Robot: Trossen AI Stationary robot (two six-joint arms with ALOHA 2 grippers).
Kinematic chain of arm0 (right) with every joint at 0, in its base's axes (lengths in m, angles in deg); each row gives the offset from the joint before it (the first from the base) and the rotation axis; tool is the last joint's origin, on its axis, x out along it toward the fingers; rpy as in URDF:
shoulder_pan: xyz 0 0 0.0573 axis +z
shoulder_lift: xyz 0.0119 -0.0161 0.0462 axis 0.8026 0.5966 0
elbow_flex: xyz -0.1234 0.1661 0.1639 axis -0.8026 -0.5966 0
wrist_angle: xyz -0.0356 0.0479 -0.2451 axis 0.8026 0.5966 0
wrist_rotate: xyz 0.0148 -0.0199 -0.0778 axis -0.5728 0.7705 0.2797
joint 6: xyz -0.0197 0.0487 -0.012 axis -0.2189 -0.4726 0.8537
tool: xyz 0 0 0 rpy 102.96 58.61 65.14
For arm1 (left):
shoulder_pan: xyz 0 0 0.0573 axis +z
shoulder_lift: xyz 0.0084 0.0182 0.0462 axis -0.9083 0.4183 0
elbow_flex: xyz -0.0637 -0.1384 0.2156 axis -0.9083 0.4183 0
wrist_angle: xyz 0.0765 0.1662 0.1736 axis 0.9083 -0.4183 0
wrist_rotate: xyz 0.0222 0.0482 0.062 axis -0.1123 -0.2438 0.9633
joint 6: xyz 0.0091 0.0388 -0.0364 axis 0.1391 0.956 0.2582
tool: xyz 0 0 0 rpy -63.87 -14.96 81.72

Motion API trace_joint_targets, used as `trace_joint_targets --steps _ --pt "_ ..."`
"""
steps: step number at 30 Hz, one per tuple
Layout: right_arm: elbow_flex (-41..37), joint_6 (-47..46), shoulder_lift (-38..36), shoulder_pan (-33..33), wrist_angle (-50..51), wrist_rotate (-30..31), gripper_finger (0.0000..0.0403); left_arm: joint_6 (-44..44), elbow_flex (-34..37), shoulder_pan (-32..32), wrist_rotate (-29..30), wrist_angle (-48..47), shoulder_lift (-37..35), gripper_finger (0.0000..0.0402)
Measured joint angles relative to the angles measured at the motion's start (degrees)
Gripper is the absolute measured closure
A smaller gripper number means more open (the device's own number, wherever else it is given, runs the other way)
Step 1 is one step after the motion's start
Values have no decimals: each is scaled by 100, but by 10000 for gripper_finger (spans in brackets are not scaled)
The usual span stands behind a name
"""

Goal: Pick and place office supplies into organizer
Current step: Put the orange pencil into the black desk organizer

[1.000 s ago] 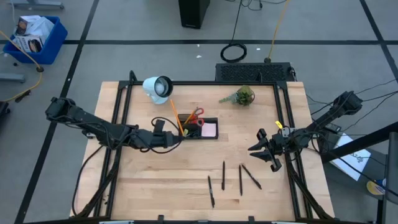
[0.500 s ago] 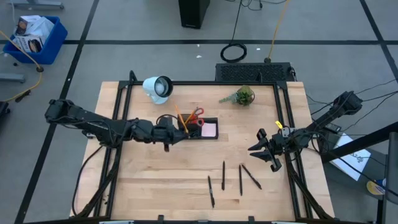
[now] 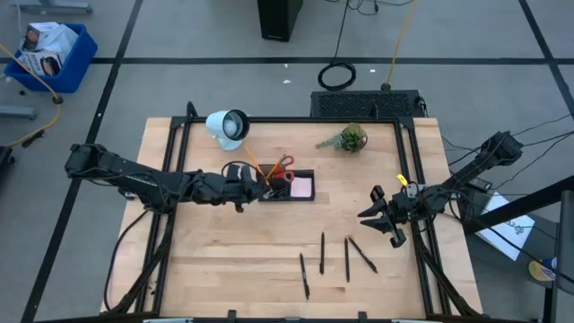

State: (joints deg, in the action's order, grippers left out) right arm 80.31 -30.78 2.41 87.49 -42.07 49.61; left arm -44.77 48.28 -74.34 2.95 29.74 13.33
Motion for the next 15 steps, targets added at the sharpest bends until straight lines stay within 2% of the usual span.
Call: trace_joint_targets --steps 15 --pt "0 1 0 -1 0 1 314 66 0 -41 29 156 7 380"
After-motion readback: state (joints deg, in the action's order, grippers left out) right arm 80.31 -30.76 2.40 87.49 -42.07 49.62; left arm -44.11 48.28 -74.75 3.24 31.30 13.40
